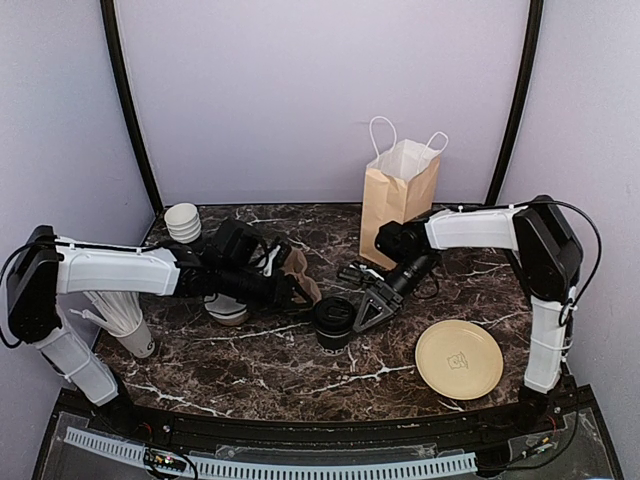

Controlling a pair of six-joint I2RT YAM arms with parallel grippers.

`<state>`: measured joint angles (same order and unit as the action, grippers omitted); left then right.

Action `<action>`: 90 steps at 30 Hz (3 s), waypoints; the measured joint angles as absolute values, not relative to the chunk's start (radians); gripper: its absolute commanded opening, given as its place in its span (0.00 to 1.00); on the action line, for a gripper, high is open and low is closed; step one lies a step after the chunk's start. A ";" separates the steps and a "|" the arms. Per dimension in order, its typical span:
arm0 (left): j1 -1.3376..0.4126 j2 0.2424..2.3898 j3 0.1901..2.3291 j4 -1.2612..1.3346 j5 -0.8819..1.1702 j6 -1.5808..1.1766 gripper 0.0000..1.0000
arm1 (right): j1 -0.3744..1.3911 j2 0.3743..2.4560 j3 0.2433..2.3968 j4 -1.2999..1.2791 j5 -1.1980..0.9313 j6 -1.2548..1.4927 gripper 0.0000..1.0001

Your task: Pack the takeout coffee

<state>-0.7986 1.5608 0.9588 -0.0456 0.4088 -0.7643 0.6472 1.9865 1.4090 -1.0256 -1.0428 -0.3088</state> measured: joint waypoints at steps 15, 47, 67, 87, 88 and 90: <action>-0.799 1.614 0.959 -0.019 0.450 -0.768 0.45 | 0.654 2.015 1.433 -1.017 -1.054 -0.274 0.43; -0.799 1.583 0.894 0.051 0.436 -0.759 0.25 | 0.664 2.053 1.578 -1.076 -0.909 -0.186 0.35; -0.812 1.464 1.010 -0.141 0.339 -0.595 0.70 | 0.613 2.025 1.652 -1.087 -0.797 -0.327 0.46; -0.686 1.415 1.179 0.058 -0.270 0.031 0.97 | 0.765 1.794 1.695 -0.894 -0.459 -0.651 0.82; -0.661 1.413 1.172 0.068 -0.260 0.017 0.97 | 0.774 1.807 1.699 -0.898 -0.452 -0.662 0.83; -0.619 1.404 1.139 0.098 -0.244 -0.008 0.97 | 0.796 1.844 1.710 -0.906 -0.438 -0.687 0.84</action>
